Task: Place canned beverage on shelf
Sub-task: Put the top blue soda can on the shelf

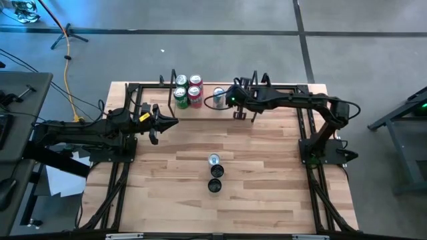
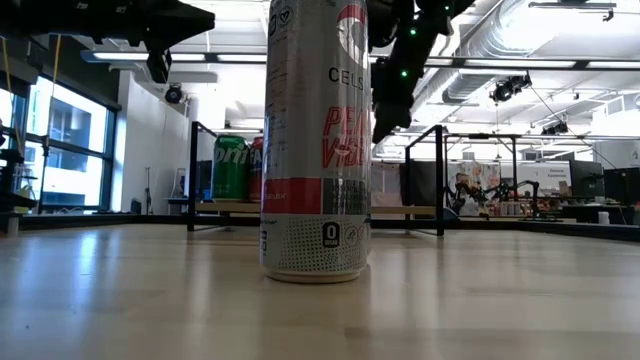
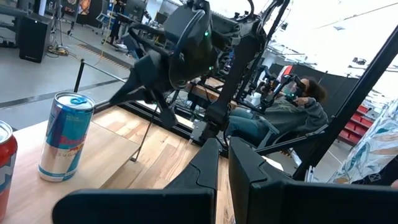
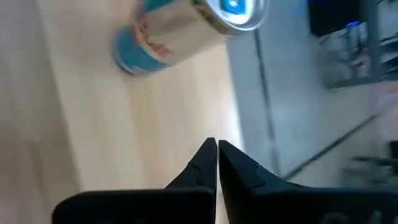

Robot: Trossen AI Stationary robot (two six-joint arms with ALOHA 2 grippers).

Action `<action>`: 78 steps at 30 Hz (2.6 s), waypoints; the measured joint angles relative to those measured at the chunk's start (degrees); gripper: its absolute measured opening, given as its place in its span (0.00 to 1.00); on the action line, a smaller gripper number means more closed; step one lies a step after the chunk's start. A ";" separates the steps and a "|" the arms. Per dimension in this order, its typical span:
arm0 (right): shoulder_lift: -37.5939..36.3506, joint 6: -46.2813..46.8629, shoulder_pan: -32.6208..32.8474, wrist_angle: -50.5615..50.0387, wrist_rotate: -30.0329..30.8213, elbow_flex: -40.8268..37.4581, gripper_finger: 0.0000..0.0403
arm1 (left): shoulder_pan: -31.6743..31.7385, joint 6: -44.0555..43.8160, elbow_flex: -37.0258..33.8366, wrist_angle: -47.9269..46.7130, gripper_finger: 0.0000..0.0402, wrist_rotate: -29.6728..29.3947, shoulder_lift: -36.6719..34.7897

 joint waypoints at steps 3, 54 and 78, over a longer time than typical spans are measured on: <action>-0.05 4.14 0.28 1.44 -3.16 -1.88 0.00 | 0.00 0.02 0.00 0.00 0.00 0.00 0.00; 5.20 -3.41 2.56 22.80 -1.42 -4.34 0.00 | 0.00 -0.42 0.00 0.07 0.00 -0.50 0.00; 5.17 -3.85 1.40 27.63 -2.54 -3.68 0.00 | 0.00 -0.42 0.00 0.07 0.00 -1.82 0.00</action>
